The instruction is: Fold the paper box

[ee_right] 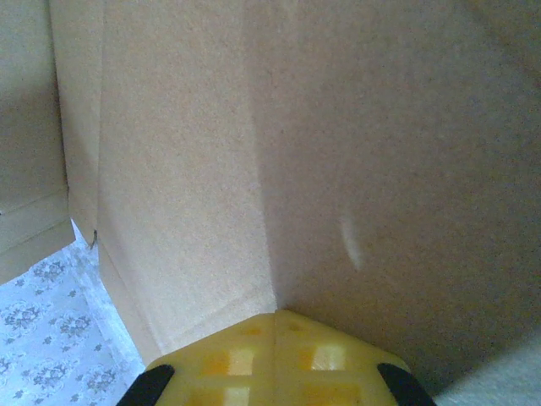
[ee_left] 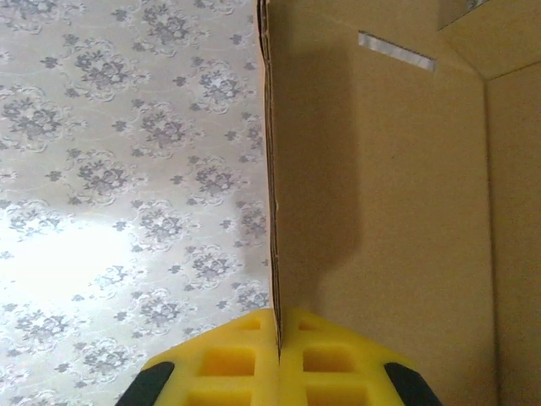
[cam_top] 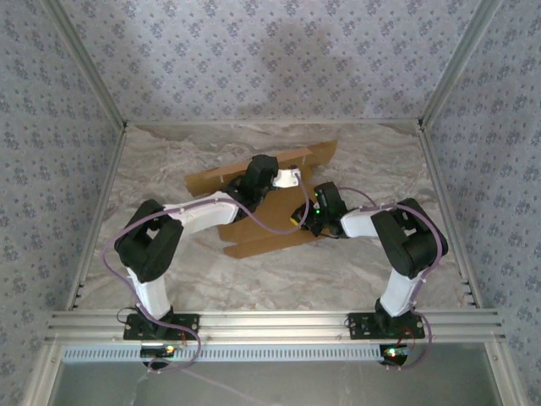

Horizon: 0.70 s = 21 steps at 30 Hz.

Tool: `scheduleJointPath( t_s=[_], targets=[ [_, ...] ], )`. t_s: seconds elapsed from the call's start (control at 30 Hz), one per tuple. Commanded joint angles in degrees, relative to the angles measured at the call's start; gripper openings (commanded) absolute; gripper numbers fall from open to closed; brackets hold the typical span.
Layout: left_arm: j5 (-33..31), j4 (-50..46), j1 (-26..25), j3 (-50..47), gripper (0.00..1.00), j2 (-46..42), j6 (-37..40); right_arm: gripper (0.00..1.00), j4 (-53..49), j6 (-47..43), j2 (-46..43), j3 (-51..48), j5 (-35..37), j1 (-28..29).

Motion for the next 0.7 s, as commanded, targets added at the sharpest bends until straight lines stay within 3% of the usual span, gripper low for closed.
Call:
scheduleJointPath(
  t_s=[0.0,0.3,0.67],
  targets=[
    [-1.67,1.57,-0.11,-1.48,0.00,2.55,1.31,0.00,-2.05,0.83,1.33,-0.19,-0.61,-0.26],
    [-2.04,9.69,-0.63,-6.44,0.00,1.51,2.62,0.00,-7.84,-5.45,-6.93,-0.79,-1.74,-2.31],
    [-4.79,24.28,-3.75,-12.70,0.00,4.06,11.61,0.00,-13.17,-9.13,-15.28,-2.90,2.97,-4.78]
  ],
)
